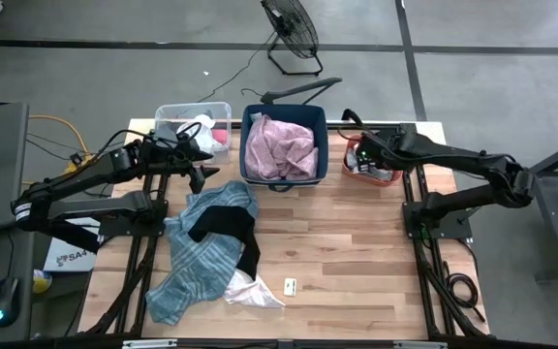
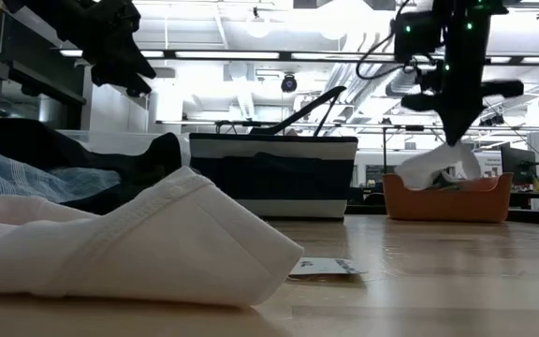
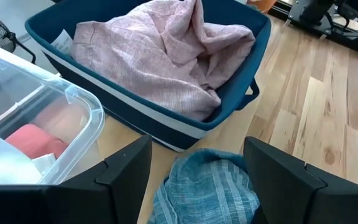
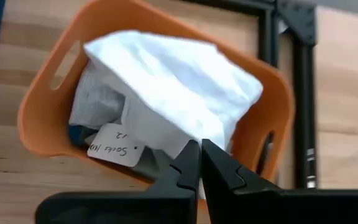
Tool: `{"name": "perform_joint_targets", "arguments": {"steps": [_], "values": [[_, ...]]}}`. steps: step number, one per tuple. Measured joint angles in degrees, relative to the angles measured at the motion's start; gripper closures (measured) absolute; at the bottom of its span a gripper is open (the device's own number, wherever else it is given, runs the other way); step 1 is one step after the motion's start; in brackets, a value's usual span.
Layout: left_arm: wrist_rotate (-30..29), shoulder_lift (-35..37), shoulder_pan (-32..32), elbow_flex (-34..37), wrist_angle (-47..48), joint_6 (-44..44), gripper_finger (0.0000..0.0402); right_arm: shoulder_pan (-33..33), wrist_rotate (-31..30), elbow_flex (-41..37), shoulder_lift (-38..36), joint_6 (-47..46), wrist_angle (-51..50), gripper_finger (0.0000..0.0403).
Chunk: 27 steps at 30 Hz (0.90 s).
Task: Pick & Place Cloths
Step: Put the white sock into the orange bin
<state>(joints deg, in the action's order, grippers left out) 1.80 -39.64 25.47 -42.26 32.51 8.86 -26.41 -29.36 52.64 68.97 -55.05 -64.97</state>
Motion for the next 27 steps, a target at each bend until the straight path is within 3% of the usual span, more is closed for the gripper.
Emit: {"name": "perform_joint_targets", "arguments": {"steps": [10, 22, 27], "values": [[0.05, 0.0, 0.0, 0.02, 0.04, 0.0, 0.0151, 0.0, 6.52, -10.85, 0.0, -2.21, 18.87, 0.0399], [0.2, 0.0, 0.0, 0.02, 0.11, 0.0, 0.0151, 0.0, 7.87, -15.03, 0.0, -2.38, 21.63, 0.0399], [0.17, 0.0, 0.0, 0.02, 0.13, 0.02, 0.0151, 0.0, 7.86, -15.03, -0.06, 0.05, 24.46, 0.0368]]}}
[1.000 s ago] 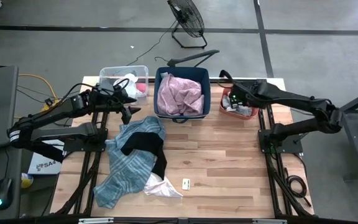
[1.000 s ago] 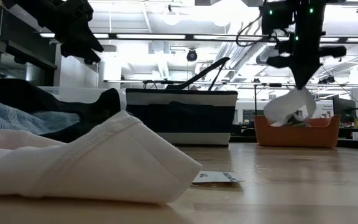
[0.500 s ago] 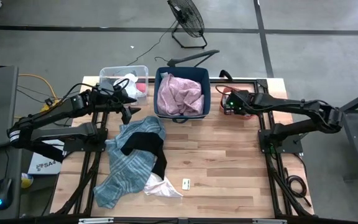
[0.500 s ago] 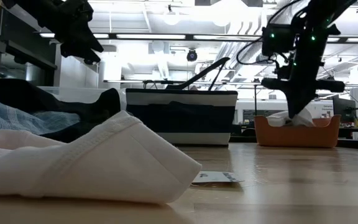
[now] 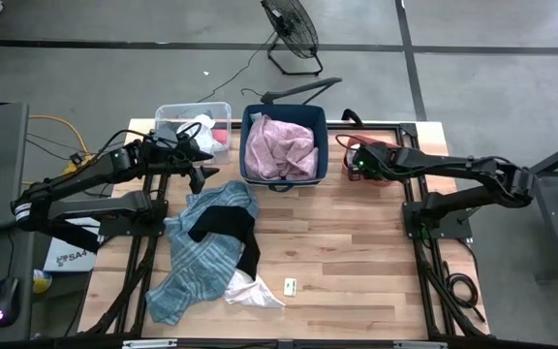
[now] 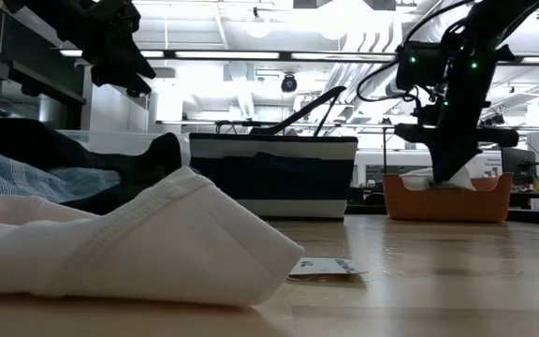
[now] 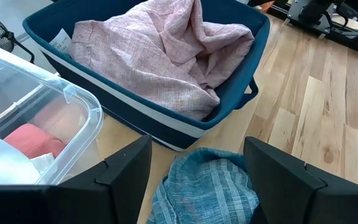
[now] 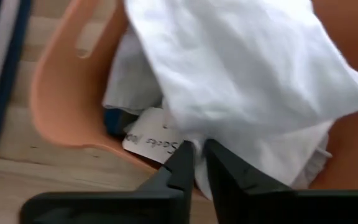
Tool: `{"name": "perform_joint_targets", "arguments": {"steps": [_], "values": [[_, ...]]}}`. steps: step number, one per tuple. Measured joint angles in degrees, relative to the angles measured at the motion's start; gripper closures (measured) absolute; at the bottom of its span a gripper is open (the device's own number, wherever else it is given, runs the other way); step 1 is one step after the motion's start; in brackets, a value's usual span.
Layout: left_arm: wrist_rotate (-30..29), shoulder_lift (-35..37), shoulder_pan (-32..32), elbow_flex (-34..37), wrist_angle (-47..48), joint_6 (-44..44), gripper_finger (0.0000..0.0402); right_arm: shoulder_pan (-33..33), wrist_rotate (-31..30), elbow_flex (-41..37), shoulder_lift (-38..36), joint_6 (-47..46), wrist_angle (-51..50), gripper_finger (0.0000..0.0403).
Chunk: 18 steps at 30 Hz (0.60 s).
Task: Pick & Place Cloths
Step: Put the white sock into the orange bin
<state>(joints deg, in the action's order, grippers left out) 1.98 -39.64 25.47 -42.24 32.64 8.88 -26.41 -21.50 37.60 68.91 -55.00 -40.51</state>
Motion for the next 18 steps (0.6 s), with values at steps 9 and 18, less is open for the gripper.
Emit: {"name": "perform_joint_targets", "arguments": {"steps": [9, 18], "values": [[-0.02, 0.0, 0.0, 0.0, 0.0, 0.01, 0.0151, 0.04, 1.88, 0.02, -3.24, 0.23, 0.63, 0.0241], [-0.22, 0.0, 0.0, 0.01, 0.0, 0.4, 0.0151, 0.07, -3.48, 0.02, -10.92, -0.09, 0.48, 0.0208]]}}
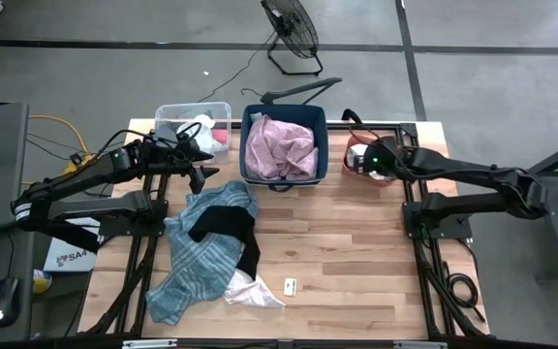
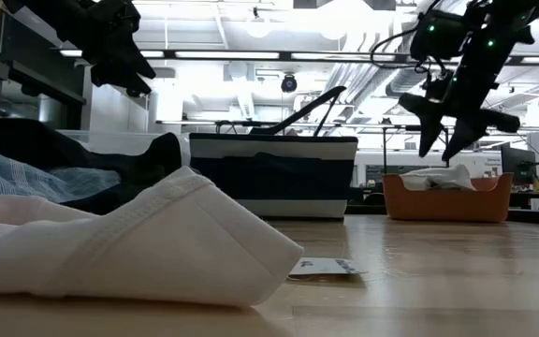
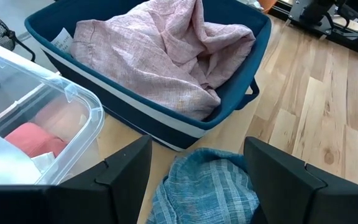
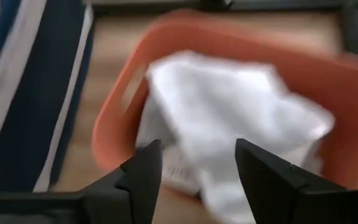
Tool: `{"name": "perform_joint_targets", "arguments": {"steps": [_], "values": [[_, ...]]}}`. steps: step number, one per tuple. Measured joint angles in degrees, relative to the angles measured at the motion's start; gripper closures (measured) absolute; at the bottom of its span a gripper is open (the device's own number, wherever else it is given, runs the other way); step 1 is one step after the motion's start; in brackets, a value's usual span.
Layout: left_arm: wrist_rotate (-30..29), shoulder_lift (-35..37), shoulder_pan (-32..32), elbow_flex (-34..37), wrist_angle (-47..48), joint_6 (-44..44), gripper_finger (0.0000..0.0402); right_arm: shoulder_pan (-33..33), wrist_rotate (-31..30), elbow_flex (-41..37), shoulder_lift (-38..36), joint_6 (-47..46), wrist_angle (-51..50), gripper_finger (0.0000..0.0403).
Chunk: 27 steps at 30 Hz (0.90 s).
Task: Pick & Place Cloths
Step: Put the white sock into the orange bin
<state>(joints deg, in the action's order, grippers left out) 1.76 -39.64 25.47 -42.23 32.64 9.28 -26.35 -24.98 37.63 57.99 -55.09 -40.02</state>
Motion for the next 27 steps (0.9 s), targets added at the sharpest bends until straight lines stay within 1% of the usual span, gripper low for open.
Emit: {"name": "perform_joint_targets", "arguments": {"steps": [2, 5, 8, 11, 12, 16, 20, 27], "values": [[0.0, 0.0, 0.0, 0.01, 0.0, 0.0, 0.0151, 0.0, -4.67, 0.02, -0.67, -1.05, -0.01, 0.0222], [0.0, 0.0, 0.0, 0.01, 0.0, 0.0, 0.0151, -0.02, -8.35, 0.02, -0.43, -1.73, -0.05, 0.0258], [0.01, 0.01, 0.0, 0.01, 0.0, 0.0, 0.0151, 0.0, -10.74, 0.02, 0.92, -1.71, -0.05, 0.0312], [0.02, 0.0, 0.0, 0.01, 0.0, 0.01, 0.0151, -0.02, -11.17, 0.02, 2.48, -1.67, 0.28, 0.0378], [0.02, 0.0, 0.0, 0.01, 0.0, 0.0, 0.0151, -0.02, -11.3, 0.02, 3.19, -1.63, 0.4, 0.0389], [0.04, 0.02, 0.0, 0.01, 0.0, 0.02, 0.0151, -0.06, -12.71, 0.02, 6.83, -2.94, 0.43, 0.0399], [0.04, 0.02, 0.0, 0.01, 0.0, 0.01, 0.0151, -0.95, -13.06, 0.02, 11.24, -3.57, 1.54, 0.0399], [0.26, 0.02, 0.0, 0.01, 0.0, 0.02, 0.0151, -3.69, -10.8, 0.02, 19.37, -3.63, 4.44, 0.0399]]}}
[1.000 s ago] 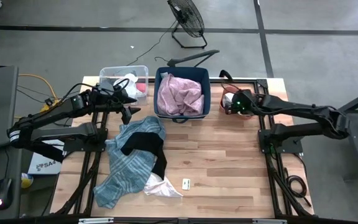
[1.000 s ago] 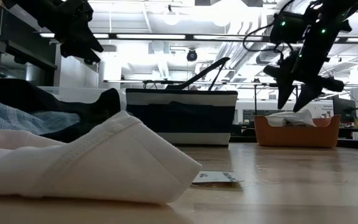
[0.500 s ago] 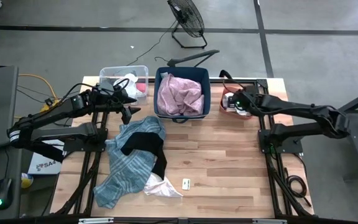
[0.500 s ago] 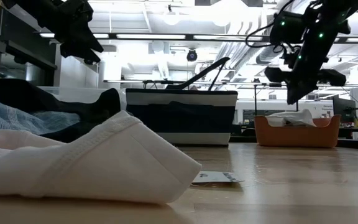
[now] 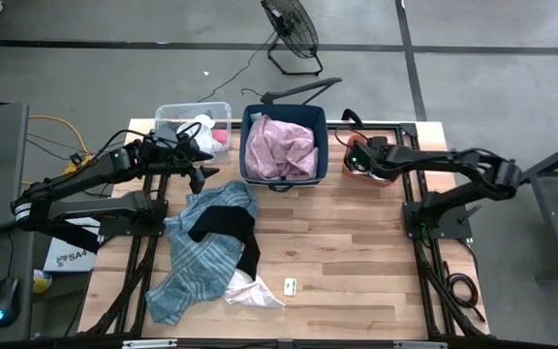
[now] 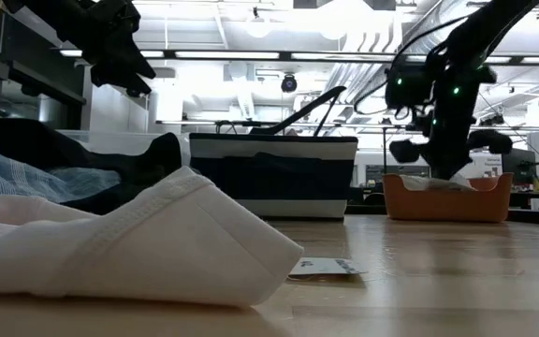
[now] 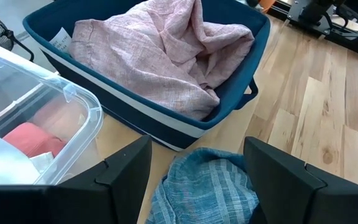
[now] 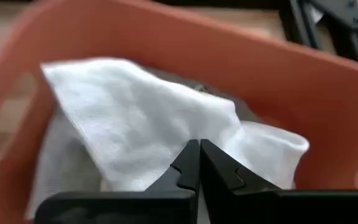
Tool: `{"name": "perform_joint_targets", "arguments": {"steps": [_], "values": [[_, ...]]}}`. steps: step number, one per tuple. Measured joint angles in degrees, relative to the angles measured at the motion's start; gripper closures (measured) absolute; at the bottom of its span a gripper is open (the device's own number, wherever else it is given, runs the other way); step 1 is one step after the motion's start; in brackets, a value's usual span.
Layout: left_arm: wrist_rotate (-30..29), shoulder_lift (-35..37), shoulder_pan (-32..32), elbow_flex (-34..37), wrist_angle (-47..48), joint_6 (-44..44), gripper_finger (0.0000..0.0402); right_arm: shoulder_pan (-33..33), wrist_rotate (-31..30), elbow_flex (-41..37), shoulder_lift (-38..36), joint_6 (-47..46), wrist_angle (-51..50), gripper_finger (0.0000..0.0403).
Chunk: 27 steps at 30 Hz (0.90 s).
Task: Pick & Place Cloths
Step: Put the white sock into the orange bin, then put the black sock into the orange bin
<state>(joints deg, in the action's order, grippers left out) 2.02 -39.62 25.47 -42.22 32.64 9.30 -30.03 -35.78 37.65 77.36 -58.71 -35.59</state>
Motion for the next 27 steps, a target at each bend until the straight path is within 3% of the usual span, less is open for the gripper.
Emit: {"name": "perform_joint_targets", "arguments": {"steps": [6, 11, 23, 27], "values": [[-0.02, 0.0, 0.0, 0.0, 0.0, -0.01, 0.0151, -1.77, 4.31, 0.08, 5.64, 1.36, 2.09, 0.0399], [-0.04, 0.0, 0.0, 0.0, 0.0, -0.02, 0.0151, -1.86, 3.77, 0.14, 6.34, 1.94, 2.66, 0.0399], [-0.06, 0.0, 0.0, 0.0, 0.02, -0.01, 0.0151, -1.84, 6.35, 0.0, -5.82, 7.04, 2.73, 0.0397], [-0.04, 0.0, 0.0, 0.0, 0.05, -0.02, 0.0151, -1.84, 6.29, 0.0, -9.74, 8.19, 2.08, 0.0373]]}}
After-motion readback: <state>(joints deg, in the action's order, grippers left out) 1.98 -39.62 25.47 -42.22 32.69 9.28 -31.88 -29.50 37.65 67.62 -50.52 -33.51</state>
